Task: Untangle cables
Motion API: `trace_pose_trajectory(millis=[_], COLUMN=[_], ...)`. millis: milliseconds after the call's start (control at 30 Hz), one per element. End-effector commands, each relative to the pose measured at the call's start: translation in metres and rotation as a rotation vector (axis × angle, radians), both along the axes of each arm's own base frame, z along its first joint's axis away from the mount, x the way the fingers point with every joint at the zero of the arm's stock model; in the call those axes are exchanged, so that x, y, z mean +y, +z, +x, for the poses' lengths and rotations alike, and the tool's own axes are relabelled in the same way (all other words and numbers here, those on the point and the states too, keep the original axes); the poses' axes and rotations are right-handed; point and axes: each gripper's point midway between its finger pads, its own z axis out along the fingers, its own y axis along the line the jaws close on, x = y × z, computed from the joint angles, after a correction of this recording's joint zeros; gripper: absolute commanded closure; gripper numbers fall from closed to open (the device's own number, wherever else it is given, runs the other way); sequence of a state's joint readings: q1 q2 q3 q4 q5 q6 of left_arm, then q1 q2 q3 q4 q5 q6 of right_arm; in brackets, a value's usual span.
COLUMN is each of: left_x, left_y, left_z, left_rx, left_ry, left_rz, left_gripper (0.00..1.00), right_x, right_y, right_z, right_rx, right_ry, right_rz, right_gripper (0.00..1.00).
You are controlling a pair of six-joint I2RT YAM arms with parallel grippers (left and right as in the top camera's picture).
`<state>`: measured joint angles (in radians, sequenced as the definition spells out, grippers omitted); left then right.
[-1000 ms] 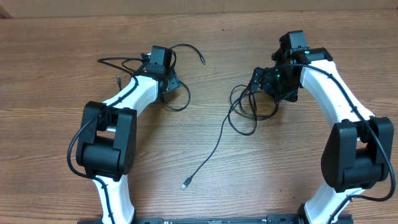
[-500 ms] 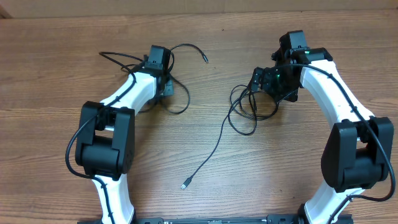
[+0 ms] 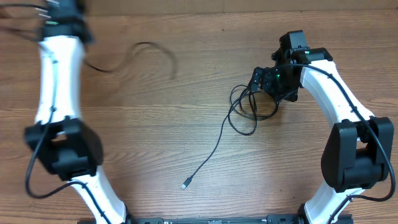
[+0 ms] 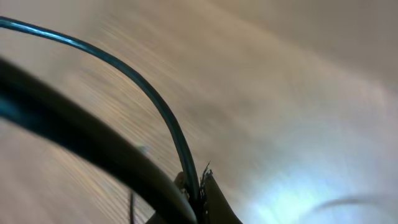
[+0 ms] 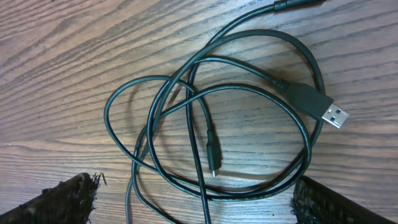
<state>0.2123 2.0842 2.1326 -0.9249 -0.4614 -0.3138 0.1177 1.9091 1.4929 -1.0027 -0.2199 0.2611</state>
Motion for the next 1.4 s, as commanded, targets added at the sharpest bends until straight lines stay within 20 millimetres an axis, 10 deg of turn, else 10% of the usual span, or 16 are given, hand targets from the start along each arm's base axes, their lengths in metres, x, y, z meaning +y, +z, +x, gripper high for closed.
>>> trace_pose_trajectory(millis=[0, 400, 633, 800, 900, 1000, 1100, 1367], left_x=[0.059, 0.121, 0.149, 0.155, 0.148, 0.134, 0.119, 0.099], left_y=[0.059, 0.048, -0.029, -0.122, -0.173, -0.208, -0.211, -0.121], left_z=[-0.022, 0.024, 0.051, 0.055, 0.052, 0.047, 0.051, 0.071], left_rx=[-0.130, -0.338, -0.233, -0.094, -0.014, 0.029, -0.008, -0.155], left_ry=[0.133, 0.027, 0.087, 0.102, 0.102, 0.116, 0.111, 0.053], left_rz=[0.052, -0.019, 0.080, 0.031, -0.028, -0.120, -0.230, -0.372], left_gripper=[0.96, 0.96, 0.96, 0.94, 0.75, 0.26, 0.00, 0.00], right_x=[-0.001, -0.001, -0.001, -0.001, -0.001, -0.001, -0.001, -0.001], right_y=[0.011, 0.011, 0.011, 0.011, 0.011, 0.011, 0.011, 0.011], right_z=[0.002, 0.002, 0.002, 0.002, 0.002, 0.002, 0.002, 0.002], right_rx=[-0.037, -0.037, -0.037, -0.037, -0.036, -0.037, -0.037, -0.037], right_ry=[0.004, 0.004, 0.004, 0.004, 0.003, 0.004, 0.004, 0.003], right_rz=[-0.006, -0.006, -0.006, -0.006, -0.006, -0.006, -0.006, -0.005], right_gripper=[0.00, 0.00, 0.00, 0.00, 0.00, 0.00, 0.00, 0.00])
